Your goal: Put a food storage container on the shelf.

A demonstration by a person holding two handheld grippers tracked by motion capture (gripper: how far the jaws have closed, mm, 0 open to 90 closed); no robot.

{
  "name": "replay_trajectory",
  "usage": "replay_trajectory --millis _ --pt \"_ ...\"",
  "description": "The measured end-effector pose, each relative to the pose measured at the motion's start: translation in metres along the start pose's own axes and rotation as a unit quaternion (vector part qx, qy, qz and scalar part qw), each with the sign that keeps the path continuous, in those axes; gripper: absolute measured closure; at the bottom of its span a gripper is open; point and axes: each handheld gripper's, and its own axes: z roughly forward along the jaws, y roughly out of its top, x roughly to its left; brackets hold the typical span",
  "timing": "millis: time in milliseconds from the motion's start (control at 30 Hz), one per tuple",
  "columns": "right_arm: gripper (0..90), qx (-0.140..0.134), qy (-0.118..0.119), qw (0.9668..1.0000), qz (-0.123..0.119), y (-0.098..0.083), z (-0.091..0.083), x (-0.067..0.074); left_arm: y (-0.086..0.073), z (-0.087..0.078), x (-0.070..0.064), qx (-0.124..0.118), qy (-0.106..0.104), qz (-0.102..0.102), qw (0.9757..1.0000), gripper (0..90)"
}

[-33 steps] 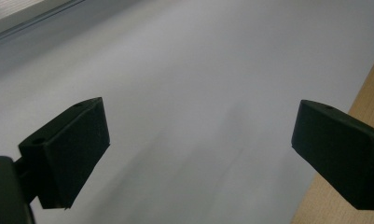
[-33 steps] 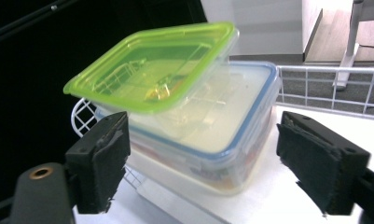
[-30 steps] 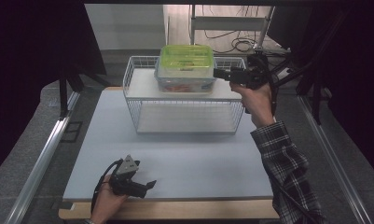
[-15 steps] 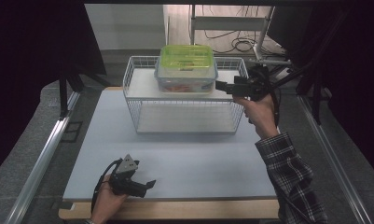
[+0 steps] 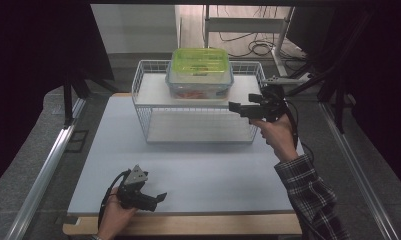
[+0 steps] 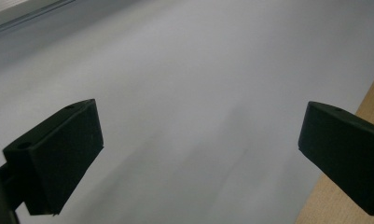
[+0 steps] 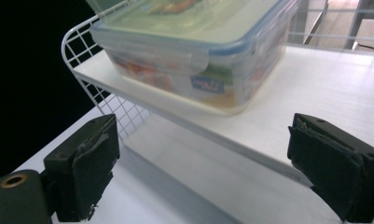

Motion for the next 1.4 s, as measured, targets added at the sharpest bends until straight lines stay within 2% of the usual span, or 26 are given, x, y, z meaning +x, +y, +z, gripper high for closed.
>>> replay_trajectory --millis 300,767,1167,1400 --pt "9.0 0.004 0.008 0.9999 -0.015 -0.019 0.001 0.007 0.000 0.000 0.001 -0.013 -0.006 -0.019 0.9997 0.0" --pt "6.5 0.016 -0.001 0.9991 -0.040 -0.047 0.002 0.012 0.000 0.000 0.000 -0.013 -0.007 -0.015 0.9998 0.4" --pt "3.9 0.035 -0.008 0.9963 -0.078 -0.072 0.002 0.022 0.000 0.000 0.000 -0.012 -0.008 -0.012 0.9998 0.4" --pt "3.4 0.046 -0.008 0.9953 -0.084 -0.089 0.004 0.026 0.000 0.000 -0.001 -0.015 -0.013 -0.017 0.9997 0.5"
